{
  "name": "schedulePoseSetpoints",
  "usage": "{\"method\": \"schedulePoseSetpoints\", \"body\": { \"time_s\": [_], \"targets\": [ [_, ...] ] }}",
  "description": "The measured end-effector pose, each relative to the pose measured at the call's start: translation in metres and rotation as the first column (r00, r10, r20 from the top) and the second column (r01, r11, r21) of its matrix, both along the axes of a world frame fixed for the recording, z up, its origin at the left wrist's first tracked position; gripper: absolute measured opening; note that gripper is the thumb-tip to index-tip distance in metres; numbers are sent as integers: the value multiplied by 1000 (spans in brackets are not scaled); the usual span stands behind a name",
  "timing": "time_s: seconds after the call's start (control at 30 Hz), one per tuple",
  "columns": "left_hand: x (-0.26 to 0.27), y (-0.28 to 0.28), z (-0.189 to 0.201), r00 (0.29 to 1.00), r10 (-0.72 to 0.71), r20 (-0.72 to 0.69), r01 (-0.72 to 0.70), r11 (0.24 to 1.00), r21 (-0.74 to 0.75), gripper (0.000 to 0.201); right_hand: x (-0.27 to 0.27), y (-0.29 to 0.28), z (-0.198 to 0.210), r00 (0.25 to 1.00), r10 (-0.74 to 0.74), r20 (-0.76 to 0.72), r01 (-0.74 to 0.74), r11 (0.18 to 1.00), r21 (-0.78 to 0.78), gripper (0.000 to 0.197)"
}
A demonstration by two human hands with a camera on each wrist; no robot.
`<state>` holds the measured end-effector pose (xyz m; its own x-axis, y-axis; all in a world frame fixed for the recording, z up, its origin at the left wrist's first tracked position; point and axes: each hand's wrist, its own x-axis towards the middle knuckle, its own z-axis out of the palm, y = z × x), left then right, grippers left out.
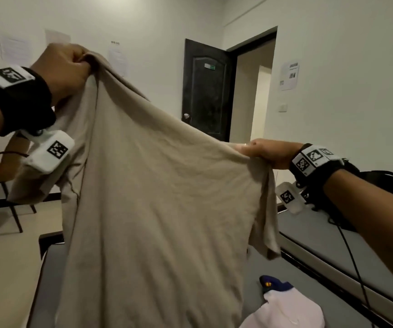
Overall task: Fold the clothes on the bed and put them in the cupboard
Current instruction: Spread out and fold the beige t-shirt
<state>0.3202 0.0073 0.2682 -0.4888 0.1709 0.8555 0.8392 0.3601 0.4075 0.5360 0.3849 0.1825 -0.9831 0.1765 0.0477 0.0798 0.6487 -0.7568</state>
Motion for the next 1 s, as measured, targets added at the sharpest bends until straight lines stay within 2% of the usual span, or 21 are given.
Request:
{"method": "schedulePoseSetpoints", "body": {
  "time_s": [0.07, 0.1, 0.13, 0.17, 0.2, 0.23, 0.27, 0.3, 0.37, 0.4, 0.5, 0.57, 0.67, 0.77, 0.87, 0.97, 1.0],
  "targets": [
    [-8, -6, 0, 995, 94, -26, -94, 995, -34, 27, -5, 3, -3, 1000, -7, 0, 7, 984, 176, 20],
    [-11, -7, 0, 991, 131, -41, -132, 990, -44, 30, -7, 7, 0, 996, -13, -85, 28, 984, 177, 13],
    [-12, -8, -2, 984, 163, -64, -167, 985, -52, 33, -8, 13, 6, 971, -41, -235, 83, 982, 169, 9],
    [-11, -8, -3, 976, 197, -94, -203, 977, -64, 35, -8, 17, 12, 901, -94, -424, 179, 970, 165, 8],
    [-9, -8, -6, 965, 230, -129, -241, 968, -76, 36, -8, 19, 15, 778, -159, -608, 300, 944, 137, 7],
    [-8, -7, -8, 955, 247, -162, -263, 961, -87, 33, -9, 19, 15, 649, -218, -729, 393, 916, 76, 9],
    [-8, -7, -9, 951, 246, -185, -266, 960, -91, 29, -11, 15, 9, 589, -258, -766, 423, 906, 21, 14],
    [-7, -7, -9, 953, 242, -183, -262, 961, -93, 24, -15, 11, -1, 626, -246, -740, 410, 911, 43, 20],
    [-6, -9, -12, 966, 221, -132, -236, 965, -112, 23, -23, -2, -25, 786, -152, -599, 328, 924, 196, 32],
    [-5, -9, -14, 974, 205, -93, -215, 969, -121, 27, -26, -4, -33, 810, -137, -571, 294, 936, 193, 34],
    [2, -4, -25, 984, 174, 34, -169, 980, -110, 35, -35, -6, -43, 788, -194, -584, 174, 981, -91, 30],
    [7, 3, -29, 989, 119, 85, -111, 989, -97, 36, -42, -12, -52, 809, -193, -555, 122, 979, -162, 28],
    [9, 7, -31, 990, 72, 122, -68, 997, -44, 36, -51, -23, -66, 880, -146, -452, 30, 967, -253, 36],
    [8, 3, -32, 991, 61, 123, -60, 998, -11, 36, -54, -29, -72, 921, -24, -389, -129, 923, -362, 35],
    [2, 0, -35, 993, 18, 113, -19, 1000, 10, 35, -51, -32, -84, 959, 130, -252, -239, 848, -473, 35],
    [-4, -3, -41, 993, 71, 91, -69, 997, -25, 33, -48, -35, -96, 935, 336, -113, -342, 768, -542, 37],
    [-7, -4, -43, 993, 90, 77, -87, 996, -35, 31, -47, -36, -99, 928, 364, -86, -346, 749, -565, 37]
  ]
}}
